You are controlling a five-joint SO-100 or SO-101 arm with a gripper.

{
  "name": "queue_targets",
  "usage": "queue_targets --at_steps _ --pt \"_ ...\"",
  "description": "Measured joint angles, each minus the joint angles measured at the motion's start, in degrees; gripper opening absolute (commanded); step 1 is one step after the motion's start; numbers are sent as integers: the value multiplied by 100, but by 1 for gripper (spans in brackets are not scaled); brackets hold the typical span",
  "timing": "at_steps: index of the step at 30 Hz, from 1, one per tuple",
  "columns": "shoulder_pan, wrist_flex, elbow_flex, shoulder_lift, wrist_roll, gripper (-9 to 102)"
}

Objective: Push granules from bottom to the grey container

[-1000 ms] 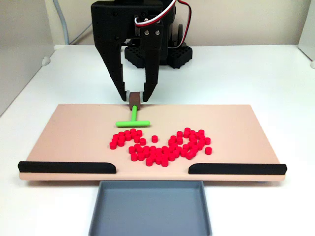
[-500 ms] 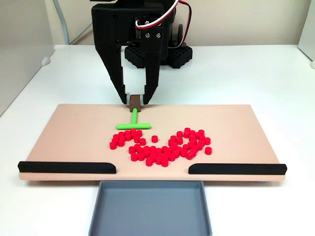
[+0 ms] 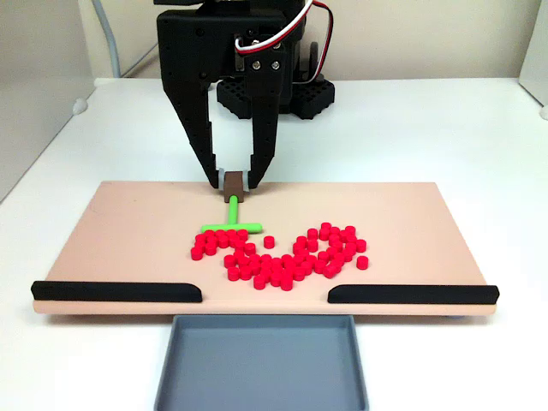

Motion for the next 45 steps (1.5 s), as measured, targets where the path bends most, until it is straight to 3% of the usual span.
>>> queue_targets --at_steps 45 --pt "-264 70 -1107 -817 316 0"
